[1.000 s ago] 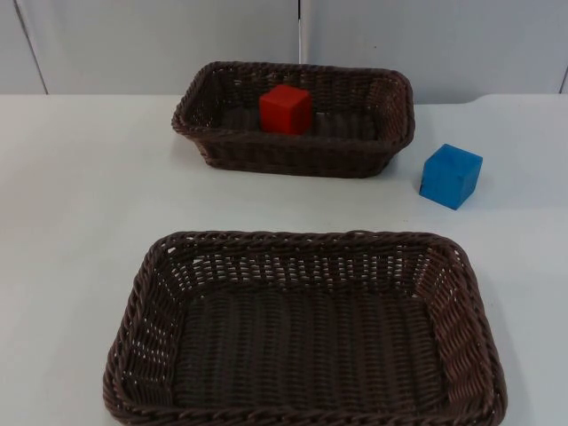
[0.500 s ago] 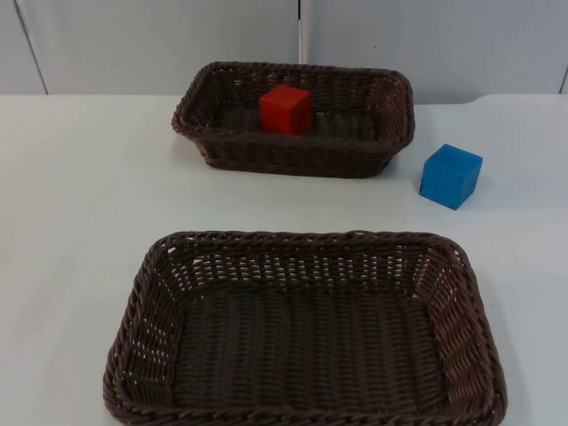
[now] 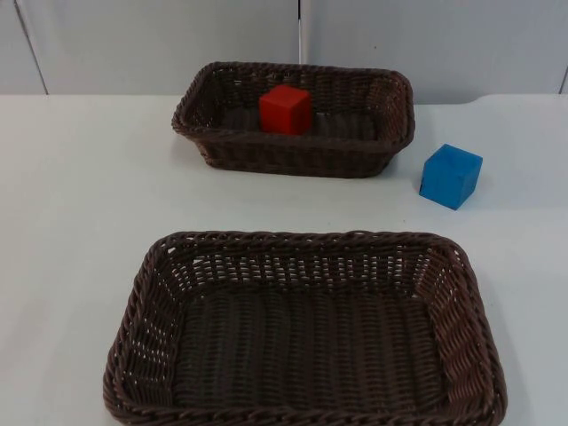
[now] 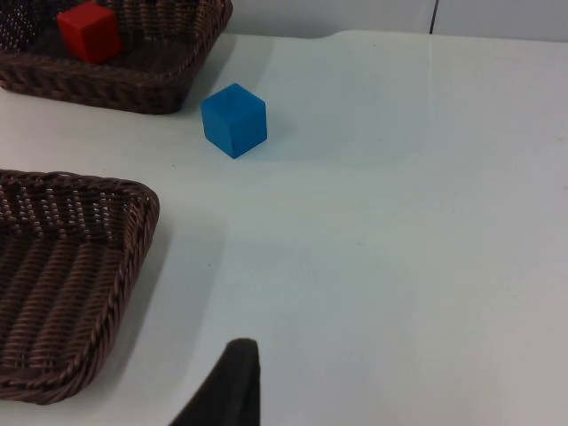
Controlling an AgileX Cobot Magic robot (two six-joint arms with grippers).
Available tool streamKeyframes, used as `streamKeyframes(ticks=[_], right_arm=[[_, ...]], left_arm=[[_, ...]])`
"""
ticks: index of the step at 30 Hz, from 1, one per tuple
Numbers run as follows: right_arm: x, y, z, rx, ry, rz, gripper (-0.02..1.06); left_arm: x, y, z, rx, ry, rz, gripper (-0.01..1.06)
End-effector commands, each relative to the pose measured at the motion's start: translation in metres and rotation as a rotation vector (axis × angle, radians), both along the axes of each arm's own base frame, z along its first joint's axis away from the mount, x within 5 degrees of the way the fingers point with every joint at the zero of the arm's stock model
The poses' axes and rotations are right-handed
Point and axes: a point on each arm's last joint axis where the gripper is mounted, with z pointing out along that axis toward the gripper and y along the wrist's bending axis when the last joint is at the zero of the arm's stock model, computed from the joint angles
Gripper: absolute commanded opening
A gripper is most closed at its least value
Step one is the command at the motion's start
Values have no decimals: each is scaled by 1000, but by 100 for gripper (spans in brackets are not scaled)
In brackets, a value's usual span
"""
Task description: Pick up one cube with the left hand and place it into the upper basket. Pick up one cube with the right hand and place it into the lower basket.
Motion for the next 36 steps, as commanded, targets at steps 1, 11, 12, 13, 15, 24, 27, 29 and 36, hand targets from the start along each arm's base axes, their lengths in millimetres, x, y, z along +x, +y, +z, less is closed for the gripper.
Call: streamKeyframes(ticks=[1,11,12,13,15,24,27,29,36], right_arm=[[1,0,-3,1,6,-6,105],[1,0,-3,1,6,-6,105],[1,0,-3,1,6,-6,105],[1,0,-3,1,6,-6,105],[1,0,-3,1,6,-6,105],[1,0,-3,1,6,-6,105],[1,0,-3,1,6,-6,105],[1,0,-3,1,6,-6,105],[1,0,-2,1,2,-6,105]], left_arm=[[-3,-1,-3,1,30,-9,66],[-4,-2,-4,-12,54,-16,105],[-4,-2,-4,-13,54,-16,105],[-4,-2,-4,-12,57,-17,105],[-4,-2,-4,-12,57,-17,105],[-5,-2,-5,-11,62,-19,105],[-6,-3,-5,-17,78,-24,105],[-6,-4,-5,-43,86,-26,105],[-8,-4,-6,-47,102,-33,105]])
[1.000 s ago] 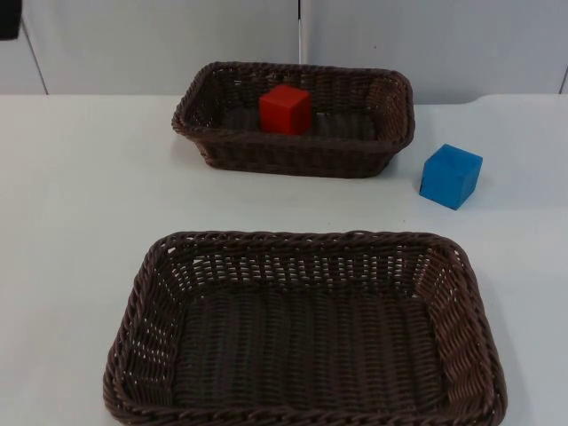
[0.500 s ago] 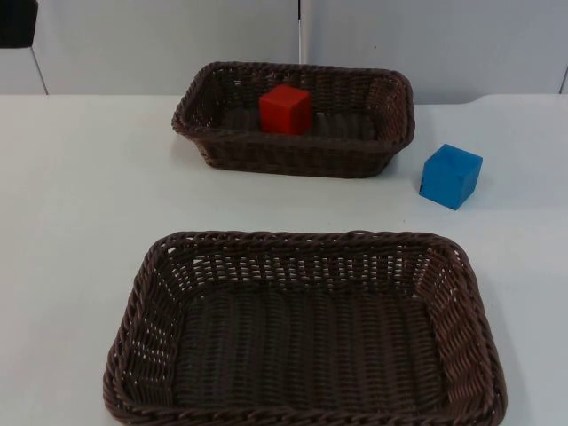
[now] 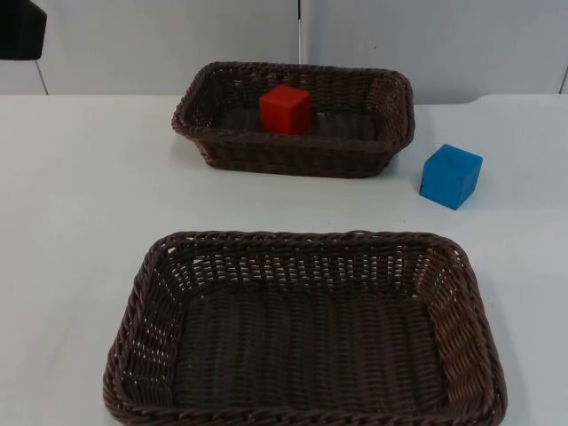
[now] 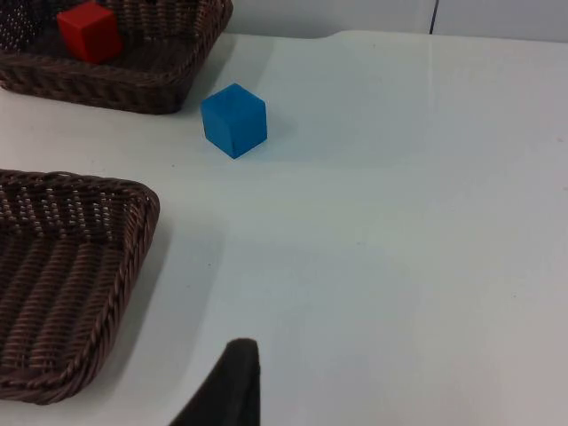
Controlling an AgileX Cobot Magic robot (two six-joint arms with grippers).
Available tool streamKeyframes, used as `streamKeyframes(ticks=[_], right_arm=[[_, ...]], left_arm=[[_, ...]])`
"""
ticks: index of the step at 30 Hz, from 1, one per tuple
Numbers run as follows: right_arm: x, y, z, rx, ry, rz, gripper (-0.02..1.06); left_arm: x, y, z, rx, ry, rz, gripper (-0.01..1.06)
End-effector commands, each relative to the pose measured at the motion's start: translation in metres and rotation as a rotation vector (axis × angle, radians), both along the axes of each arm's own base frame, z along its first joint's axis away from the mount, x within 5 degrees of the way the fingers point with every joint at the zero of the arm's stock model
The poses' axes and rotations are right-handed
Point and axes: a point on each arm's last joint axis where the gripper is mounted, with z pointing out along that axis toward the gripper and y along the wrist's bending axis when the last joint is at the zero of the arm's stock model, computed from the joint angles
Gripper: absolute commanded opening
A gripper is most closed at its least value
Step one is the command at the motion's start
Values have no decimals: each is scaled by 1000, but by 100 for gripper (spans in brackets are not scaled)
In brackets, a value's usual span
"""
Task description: Pick up one cube with the left hand and place it into the upper basket. Pick up one cube with the right hand and place it into the lower basket.
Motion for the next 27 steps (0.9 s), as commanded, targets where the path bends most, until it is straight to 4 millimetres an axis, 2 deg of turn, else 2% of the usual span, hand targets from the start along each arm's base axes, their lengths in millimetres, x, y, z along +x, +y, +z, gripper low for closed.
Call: streamKeyframes(ticks=[1,7,14,17,18,22,23,27], right_arm=[[1,0,-2,1,2,-6,105],[11,1,-1,-5,63,-6,105],[38,4,25,-25,91,4,105],[62,6,36,-56,112,20,105],[62,6,36,-56,112,20,105],[106,11,37,-70,223,26,105],[106,11,37,-70,223,26,105],[140,14,35,-82,323,30,105]], left_arm=[[-2,-1,0,-23,7,0,105],[-2,-1,0,-23,7,0,105],[-2,-1,0,-20,4,1,105],[-2,-1,0,-14,3,1,105],[-2,-1,0,-14,3,1,105],[-2,0,0,-1,-1,1,105],[-2,0,0,-1,-1,1,105],[-1,0,0,4,-9,1,105]])
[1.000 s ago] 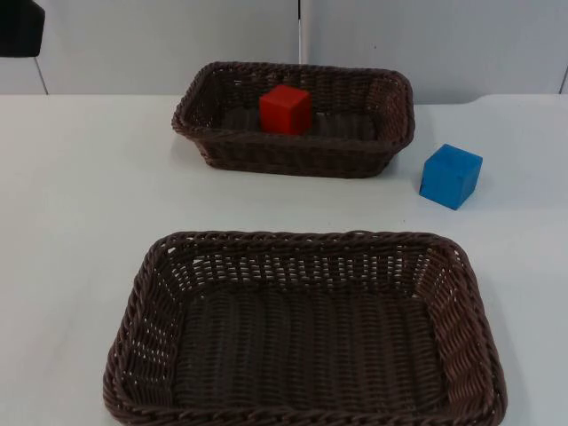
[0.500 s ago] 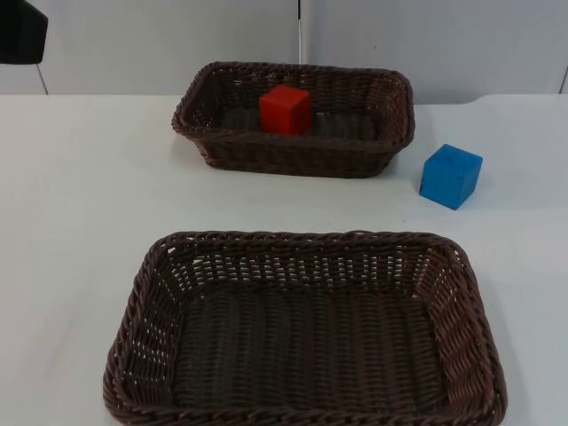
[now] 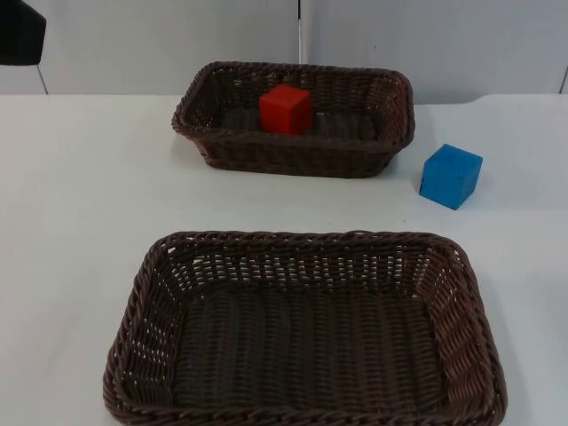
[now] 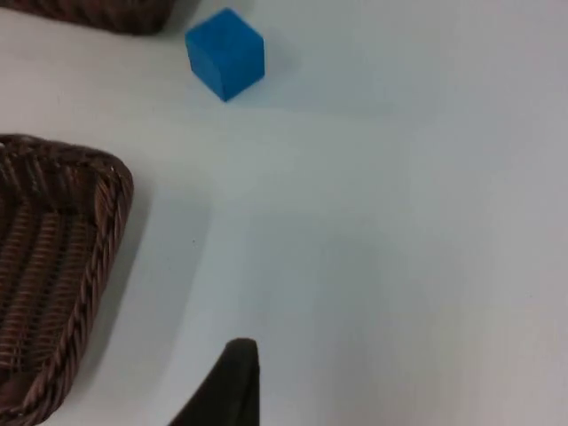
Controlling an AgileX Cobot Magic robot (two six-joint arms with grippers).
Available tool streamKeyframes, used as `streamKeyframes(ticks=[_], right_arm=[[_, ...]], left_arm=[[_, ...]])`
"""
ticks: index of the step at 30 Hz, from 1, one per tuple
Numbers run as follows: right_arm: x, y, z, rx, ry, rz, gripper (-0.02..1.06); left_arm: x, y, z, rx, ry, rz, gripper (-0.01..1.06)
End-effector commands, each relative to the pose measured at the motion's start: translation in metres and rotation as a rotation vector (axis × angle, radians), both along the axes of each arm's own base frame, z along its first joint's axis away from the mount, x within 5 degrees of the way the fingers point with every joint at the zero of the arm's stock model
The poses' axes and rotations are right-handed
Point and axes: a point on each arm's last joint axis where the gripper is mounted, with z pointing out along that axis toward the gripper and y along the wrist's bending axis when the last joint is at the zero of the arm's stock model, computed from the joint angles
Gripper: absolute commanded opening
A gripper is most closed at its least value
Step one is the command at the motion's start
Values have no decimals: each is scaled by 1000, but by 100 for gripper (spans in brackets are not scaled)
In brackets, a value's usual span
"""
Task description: Pick up one cube with the left hand and place it into the upper basket. Pick up one cube with the right hand and place it into the lower basket.
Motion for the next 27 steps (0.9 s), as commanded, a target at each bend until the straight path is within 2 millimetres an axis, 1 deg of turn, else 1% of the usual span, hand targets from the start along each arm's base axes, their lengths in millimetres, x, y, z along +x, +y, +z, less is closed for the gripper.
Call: streamKeyframes(ticks=[1,2,5,6,7,11,12,16,17,18,20,21,25,26,27], right_arm=[[26,2,-1,-13,54,3,105],[26,2,-1,-13,54,3,105],[48,5,-4,-13,121,3,105],[60,6,-7,-17,153,3,105],[60,6,-7,-17,153,3,105],[89,9,-8,-27,188,3,105],[89,9,-8,-27,188,3,105],[117,12,-9,-53,188,33,105],[117,12,-9,-53,188,33,105],[128,13,-6,-55,171,44,105],[140,14,-7,-54,168,44,105],[140,14,-7,-54,168,44,105],[162,17,-10,-61,176,51,105],[162,17,-10,-61,176,51,105],[167,17,-11,-78,177,73,105]], left_arm=[[-1,0,1,1,-15,3,105],[-1,0,1,1,-15,3,105],[-1,1,1,5,-16,3,105],[-1,1,1,5,-16,3,105],[-1,1,1,5,-16,3,105],[-1,1,1,5,-16,3,105],[-1,1,1,5,-16,3,105],[-1,1,1,4,-18,4,105],[-1,1,1,4,-18,4,105],[-1,1,1,4,-20,5,105],[-1,1,1,4,-20,5,105],[-1,1,1,4,-20,5,105],[0,1,1,6,-23,3,105],[0,1,1,6,-23,3,105],[0,1,1,8,-25,2,105]])
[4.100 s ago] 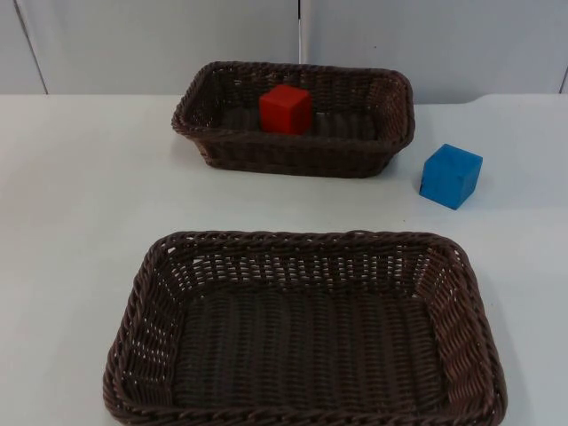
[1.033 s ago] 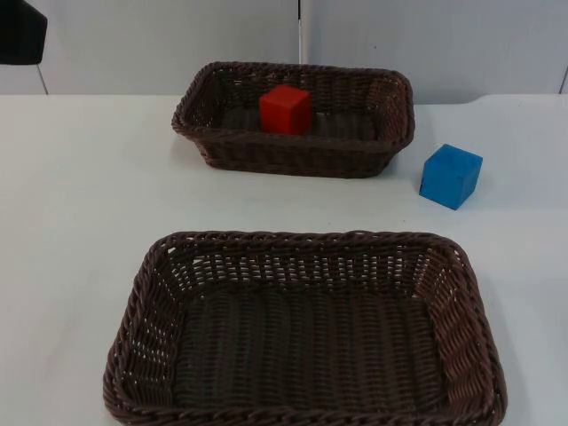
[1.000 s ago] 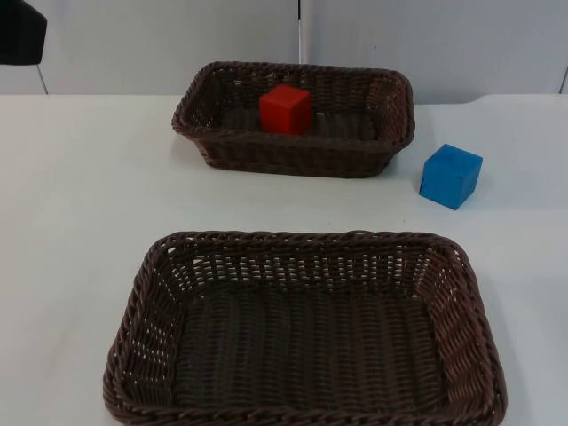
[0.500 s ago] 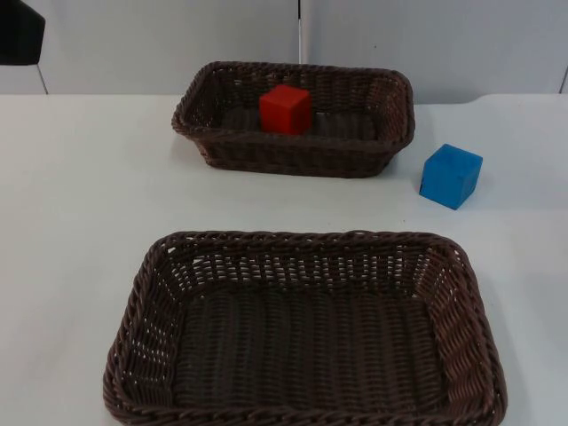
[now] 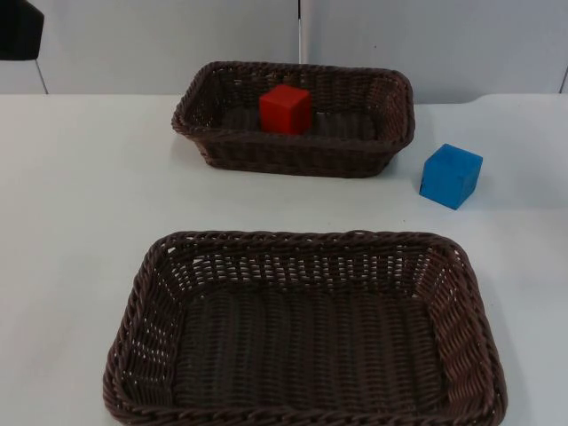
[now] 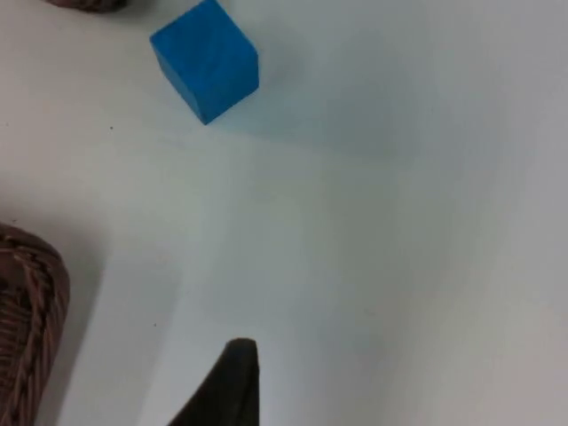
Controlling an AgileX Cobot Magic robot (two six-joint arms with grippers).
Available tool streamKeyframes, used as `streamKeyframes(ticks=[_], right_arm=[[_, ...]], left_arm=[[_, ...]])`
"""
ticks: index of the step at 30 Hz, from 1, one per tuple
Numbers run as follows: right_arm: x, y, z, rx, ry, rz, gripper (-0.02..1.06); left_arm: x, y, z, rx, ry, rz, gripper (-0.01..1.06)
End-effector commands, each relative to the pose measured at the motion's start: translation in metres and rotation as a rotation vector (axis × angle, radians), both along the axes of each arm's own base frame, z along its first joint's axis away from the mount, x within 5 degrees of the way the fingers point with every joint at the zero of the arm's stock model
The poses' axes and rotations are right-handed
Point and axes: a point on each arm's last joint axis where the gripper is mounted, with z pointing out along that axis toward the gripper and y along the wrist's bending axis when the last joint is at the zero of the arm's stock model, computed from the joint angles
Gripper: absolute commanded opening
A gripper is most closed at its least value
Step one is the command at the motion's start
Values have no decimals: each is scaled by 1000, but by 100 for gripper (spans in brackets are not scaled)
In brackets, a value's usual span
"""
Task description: Pick up one cube with the left hand and place it into the upper basket. Pick up one cube with the right hand and place it into the lower basket.
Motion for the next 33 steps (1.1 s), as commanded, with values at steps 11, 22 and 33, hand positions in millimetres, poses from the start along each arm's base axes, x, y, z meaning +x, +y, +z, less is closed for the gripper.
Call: streamKeyframes(ticks=[11,22,33], right_arm=[[51,5,-33,-57,31,104,105],[91,23,-68,-12,71,305,105],[134,31,-108,-47,57,455,105]], left_arm=[[-1,1,0,16,-16,-2,105],[-1,1,0,23,-19,-1,105],[-1,1,0,25,-19,-1,105]])
